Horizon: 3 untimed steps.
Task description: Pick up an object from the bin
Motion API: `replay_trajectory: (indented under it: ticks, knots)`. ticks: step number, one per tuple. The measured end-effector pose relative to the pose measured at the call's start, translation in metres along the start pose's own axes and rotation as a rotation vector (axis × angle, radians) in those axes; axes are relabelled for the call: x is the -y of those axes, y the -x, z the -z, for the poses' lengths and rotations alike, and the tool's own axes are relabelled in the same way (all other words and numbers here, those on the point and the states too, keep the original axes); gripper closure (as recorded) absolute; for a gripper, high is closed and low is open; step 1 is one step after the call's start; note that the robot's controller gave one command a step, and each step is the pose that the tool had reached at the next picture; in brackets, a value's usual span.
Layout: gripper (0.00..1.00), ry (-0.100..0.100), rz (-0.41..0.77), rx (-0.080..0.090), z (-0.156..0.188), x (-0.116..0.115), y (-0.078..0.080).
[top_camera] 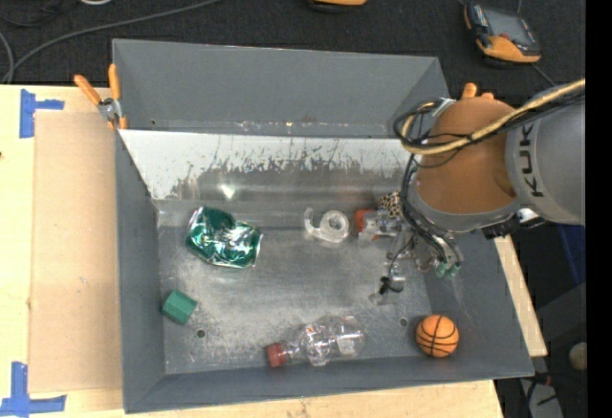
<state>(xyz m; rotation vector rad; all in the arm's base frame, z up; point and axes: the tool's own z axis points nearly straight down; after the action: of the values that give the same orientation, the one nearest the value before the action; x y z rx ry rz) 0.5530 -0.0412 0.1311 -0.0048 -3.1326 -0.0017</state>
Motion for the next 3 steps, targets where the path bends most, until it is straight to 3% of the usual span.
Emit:
replay_trajectory:
  ticks: [1, 2, 3]
  knots:
    - [0.00, -0.001, 0.002, 0.007, 0.004, 0.000, 0.002]
    - [0.00, -0.002, 0.219, 0.008, -0.041, -0.058, -0.029]
    - [0.00, 0.000, 0.087, 0.006, -0.018, -0.064, -0.048]
